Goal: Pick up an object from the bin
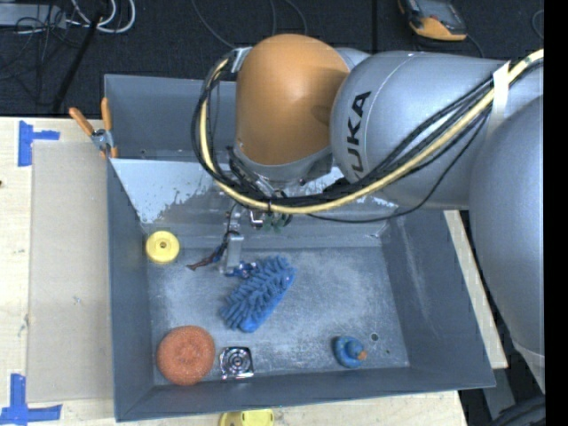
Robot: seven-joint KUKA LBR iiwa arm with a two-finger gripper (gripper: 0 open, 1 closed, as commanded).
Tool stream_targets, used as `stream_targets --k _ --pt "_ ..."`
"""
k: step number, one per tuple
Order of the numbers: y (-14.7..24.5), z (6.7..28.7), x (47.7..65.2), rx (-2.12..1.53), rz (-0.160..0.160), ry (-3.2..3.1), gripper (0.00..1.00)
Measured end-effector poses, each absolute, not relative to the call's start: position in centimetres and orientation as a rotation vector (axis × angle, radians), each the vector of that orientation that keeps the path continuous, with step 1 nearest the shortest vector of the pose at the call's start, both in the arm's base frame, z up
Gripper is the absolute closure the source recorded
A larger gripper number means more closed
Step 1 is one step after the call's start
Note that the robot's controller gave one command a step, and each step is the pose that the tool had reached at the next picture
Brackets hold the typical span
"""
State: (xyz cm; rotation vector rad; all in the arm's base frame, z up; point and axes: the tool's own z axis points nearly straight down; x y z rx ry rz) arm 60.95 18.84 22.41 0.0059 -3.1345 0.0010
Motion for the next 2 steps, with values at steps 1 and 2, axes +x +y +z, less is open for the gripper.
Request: stream_targets --k 1,2 --pt "18.8 23.0 61.1 0.001 -0.001 -3.142 0.0" --pt "14.7 17.5 57.1 0.032 -0.003 -3.145 0.0"
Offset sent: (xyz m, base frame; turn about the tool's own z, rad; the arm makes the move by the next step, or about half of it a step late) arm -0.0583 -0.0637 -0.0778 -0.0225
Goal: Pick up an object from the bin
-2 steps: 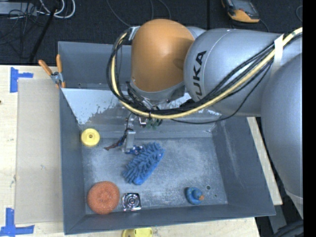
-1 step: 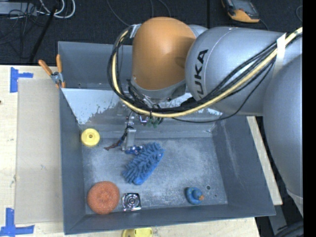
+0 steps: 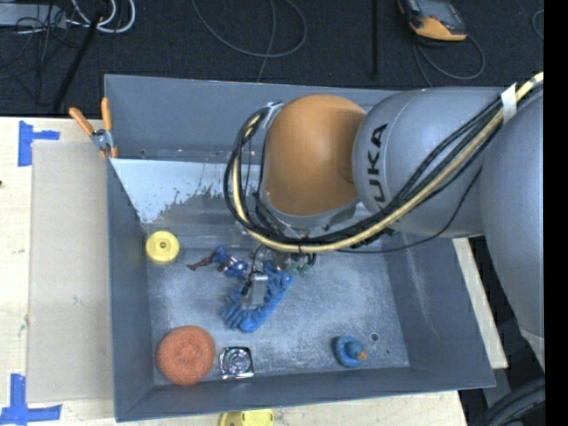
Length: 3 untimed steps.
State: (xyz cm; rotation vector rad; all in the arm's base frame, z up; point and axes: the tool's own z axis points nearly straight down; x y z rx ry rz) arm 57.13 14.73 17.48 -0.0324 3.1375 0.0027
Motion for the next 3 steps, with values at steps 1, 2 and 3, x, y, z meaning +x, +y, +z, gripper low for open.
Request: stream_targets --k 1,2,3 --pt "12.7 13.4 56.4 -0.066 -0.003 3.144 0.0" --pt "11.1 12.4 58.5 0.081 0.001 3.142 0.0" --pt "9.7 8.4 56.9 -0.14 0.003 3.139 1.0"
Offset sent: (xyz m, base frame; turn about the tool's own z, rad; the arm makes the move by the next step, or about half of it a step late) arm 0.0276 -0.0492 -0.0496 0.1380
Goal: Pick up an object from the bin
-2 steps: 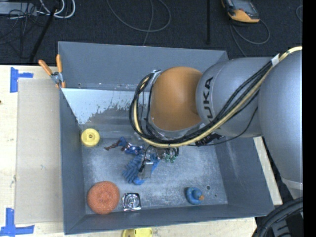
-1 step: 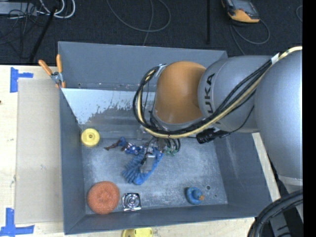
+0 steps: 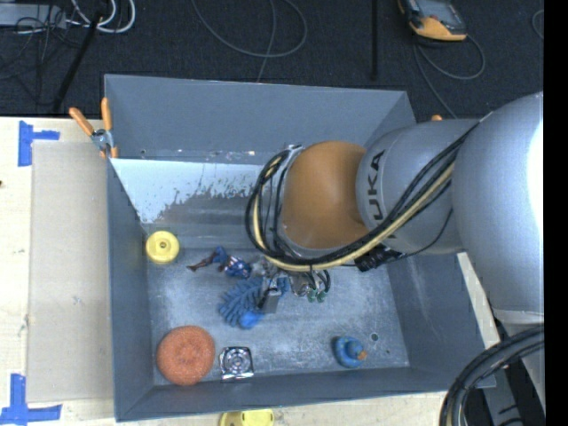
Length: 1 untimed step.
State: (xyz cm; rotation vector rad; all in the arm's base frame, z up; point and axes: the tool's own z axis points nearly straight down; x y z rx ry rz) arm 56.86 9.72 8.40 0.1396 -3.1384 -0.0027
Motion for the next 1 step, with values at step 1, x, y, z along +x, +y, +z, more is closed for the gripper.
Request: stream_targets --k 1 --pt "9.7 8.4 56.87 0.137 -0.003 -3.138 1.0"
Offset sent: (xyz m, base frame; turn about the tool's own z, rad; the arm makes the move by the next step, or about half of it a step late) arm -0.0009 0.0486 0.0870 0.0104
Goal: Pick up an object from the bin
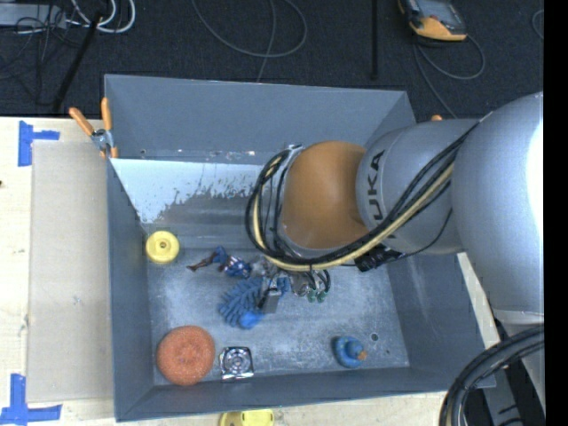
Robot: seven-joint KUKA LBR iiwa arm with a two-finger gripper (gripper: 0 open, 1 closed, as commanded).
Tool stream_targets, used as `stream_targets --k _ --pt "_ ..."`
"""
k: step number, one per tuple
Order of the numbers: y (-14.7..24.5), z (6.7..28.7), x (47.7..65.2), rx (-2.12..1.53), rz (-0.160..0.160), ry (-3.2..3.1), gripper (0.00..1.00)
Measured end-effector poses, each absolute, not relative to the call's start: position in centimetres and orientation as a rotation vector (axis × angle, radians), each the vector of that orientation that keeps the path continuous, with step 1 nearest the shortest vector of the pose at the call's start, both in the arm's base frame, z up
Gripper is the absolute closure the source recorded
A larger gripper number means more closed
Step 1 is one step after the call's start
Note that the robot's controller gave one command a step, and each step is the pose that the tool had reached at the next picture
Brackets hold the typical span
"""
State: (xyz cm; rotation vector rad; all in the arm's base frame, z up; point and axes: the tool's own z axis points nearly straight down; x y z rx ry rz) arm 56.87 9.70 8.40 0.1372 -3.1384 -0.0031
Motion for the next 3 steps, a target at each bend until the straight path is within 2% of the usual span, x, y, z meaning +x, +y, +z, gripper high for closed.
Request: stream_targets --k 1,2,3 --pt "14.7 17.0 56.8 0.124 -0.001 -3.139 1.0" --pt "14.6 17.1 56.8 0.122 -0.001 -3.139 1.0" --pt "11.7 30.2 55.3 0.173 0.0 -3.138 1.0"
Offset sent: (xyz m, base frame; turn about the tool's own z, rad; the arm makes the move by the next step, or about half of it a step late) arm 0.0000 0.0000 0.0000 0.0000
